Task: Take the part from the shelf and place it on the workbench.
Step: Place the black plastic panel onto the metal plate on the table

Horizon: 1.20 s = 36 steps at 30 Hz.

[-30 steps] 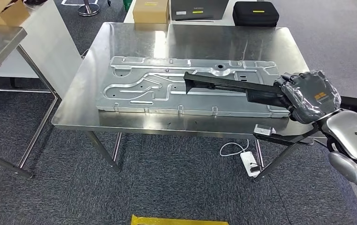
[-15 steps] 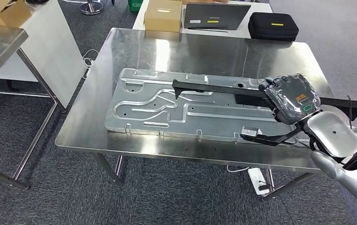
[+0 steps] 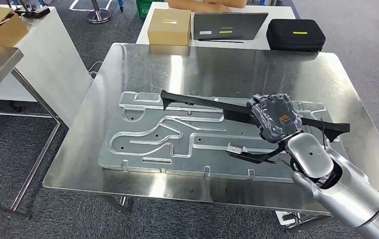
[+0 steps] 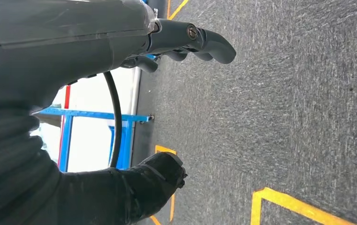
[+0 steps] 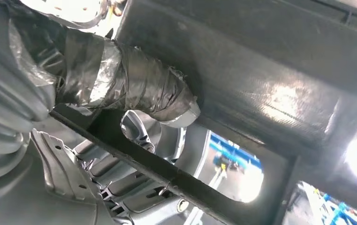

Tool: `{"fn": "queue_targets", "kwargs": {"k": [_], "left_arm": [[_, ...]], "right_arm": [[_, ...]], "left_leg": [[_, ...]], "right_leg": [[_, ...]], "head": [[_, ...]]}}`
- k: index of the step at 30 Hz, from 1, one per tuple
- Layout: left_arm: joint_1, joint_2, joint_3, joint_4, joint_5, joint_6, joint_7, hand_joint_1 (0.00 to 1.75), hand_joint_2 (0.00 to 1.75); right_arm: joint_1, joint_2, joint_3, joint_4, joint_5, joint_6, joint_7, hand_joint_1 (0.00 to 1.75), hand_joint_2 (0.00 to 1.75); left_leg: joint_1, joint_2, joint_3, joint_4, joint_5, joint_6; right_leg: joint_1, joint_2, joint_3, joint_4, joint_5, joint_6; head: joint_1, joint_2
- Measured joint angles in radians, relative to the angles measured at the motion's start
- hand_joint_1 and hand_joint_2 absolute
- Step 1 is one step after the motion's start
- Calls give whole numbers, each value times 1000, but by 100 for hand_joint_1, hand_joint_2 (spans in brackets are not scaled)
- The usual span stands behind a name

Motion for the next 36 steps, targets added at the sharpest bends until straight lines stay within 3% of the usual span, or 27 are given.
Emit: {"fn": "queue_targets", "kwargs": {"k": [3, 4, 6, 8, 10, 12, 13, 14, 15, 17, 18, 21, 22, 24, 26, 28, 29, 30, 32, 33, 34, 36], "left_arm": [[10, 0, 5, -3, 1, -2, -15, 0, 175], [11, -2, 7, -5, 1, -6, -21, 0, 175], [8, -6, 15, -12, 3, -20, -29, 0, 175], [4, -10, 24, -17, 3, -34, -30, 0, 175], [1, -13, 30, -21, 3, -43, -30, 0, 175], [-1, -15, 34, -23, 3, -48, -30, 0, 175], [-1, -17, 37, -24, 2, -49, -29, 0, 175], [-1, -19, 41, -26, 2, -49, -28, 0, 175], [-1, -21, 45, -29, 2, -50, -26, 0, 175], [-1, -26, 53, -36, 2, -51, -24, 0, 175], [-1, -27, 55, -38, 2, -51, -24, 0, 175], [-3, -33, 58, -42, 2, -52, -23, 0, 175], [-4, -34, 59, -44, 2, -52, -23, 0, 175], [-5, -35, 59, -47, 2, -52, -23, 0, 87], [-5, -35, 59, -51, 1, -53, -21, 0, 0], [-4, -35, 60, -56, 1, -57, -13, 0, 0], [-3, -36, 61, -58, 0, -59, -9, 0, 0], [-2, -36, 61, -61, 0, -60, -7, 0, 0], [-1, -36, 62, -68, 0, -63, -5, 0, 0], [-2, -36, 63, -71, 0, -65, -5, 0, 0], [-2, -37, 63, -73, 0, -67, -6, 0, 0], [-1, -37, 63, -75, 0, -70, -8, 0, 0]], "right_arm": [[27, 10, -1, 6, 1, -7, -1, 175, 175], [39, 14, -2, 7, 1, -8, -2, 175, 175], [61, 19, -9, 7, 0, -9, -4, 175, 175], [77, 19, -24, 6, -1, -9, -8, 87, 87], [87, 19, -37, 6, -1, -10, -11, 0, 0], [96, 20, -43, 8, -1, -10, -15, 0, 0], [104, 21, -44, 9, -1, -10, -17, 0, 0], [112, 22, -46, 10, -1, -10, -18, 0, 0], [119, 23, -49, 10, -1, -10, -19, 0, 0], [126, 24, -57, 11, -1, -9, -20, 0, 0], [127, 24, -60, 11, -1, -9, -20, 0, 0], [129, 25, -67, 10, -1, -10, -20, 0, 0], [130, 25, -69, 10, -1, -10, -20, 0, 0], [132, 26, -73, 9, -1, -10, -20, 0, 0], [133, 28, -75, 9, -1, -10, -20, 0, 0], [136, 31, -76, 9, -1, -9, -22, 0, 0], [137, 32, -76, 9, -1, -9, -23, 0, 0], [138, 34, -76, 9, -1, -8, -24, 0, 0], [138, 35, -77, 9, -3, -8, -26, 0, 0], [138, 35, -78, 8, -4, -8, -27, 0, 0], [137, 36, -80, 7, -6, -8, -29, 0, 0], [136, 36, -81, 5, -8, -7, -32, 0, 0]], "left_leg": [[-2, 0, 2, -149, 174, 11], [-5, -1, 3, -171, 212, 17], [-7, 0, 10, -177, 217, 29], [-3, 1, 24, -193, 214, 40], [1, 2, 42, -209, 209, 49], [2, 2, 55, -212, 197, 54], [2, 2, 63, -212, 189, 54], [2, 1, 73, -212, 181, 53], [2, 0, 85, -211, 173, 52], [1, 0, 106, -212, 157, 48], [1, -1, 112, -211, 152, 44], [1, 1, 112, -212, 147, 29], [1, 2, 111, -211, 144, 24], [1, 4, 98, -178, 121, 14], [3, 4, 47, -70, 67, 6], [6, 4, -17, 46, 28, 0], [9, 4, -31, 65, 34, -4], [12, 4, -22, 38, 61, -6], [17, 4, 34, -88, 132, -9], [17, 3, 62, -148, 154, -7], [15, 2, 78, -182, 161, -4], [11, 0, 85, -197, 158, 6]], "right_leg": [[1, 3, 42, 4, -43, 12], [1, 4, 48, 4, -53, 18], [1, 8, 57, -3, -66, 32], [-1, 3, 60, 5, -82, 43], [-5, -3, 18, 85, -117, 53], [-10, -5, -68, 214, -151, 62], [-12, -5, -104, 256, -148, 66], [-14, -6, -124, 260, -123, 69], [-16, -6, -124, 226, -78, 69], [-15, -9, -92, 104, 18, 62], [-11, -10, -75, 55, 42, 55], [0, -10, -56, 7, 40, 36], [-4, -10, -53, -1, 39, 31], [-10, -11, -43, -15, 43, 21], [-12, -13, -36, -21, 42, 13], [-11, -14, -36, -19, 40, 9], [-12, -14, -35, -17, 38, 10], [-13, -13, -34, -14, 35, 11], [-16, -12, -30, -7, 27, 19], [-15, -11, -30, -1, 22, 25], [-14, -10, -31, 2, 20, 31], [-11, -9, -33, 3, 20, 41]], "head": [[0, 0], [1, 0], [1, 0], [1, 0], [2, 0], [3, 0], [2, 0], [3, 0], [3, 0], [3, 0], [3, 0], [4, 0], [4, 0], [3, 0], [3, 0], [2, 0], [2, 0], [2, 0], [2, 0], [2, 0], [2, 0], [3, 0]]}}
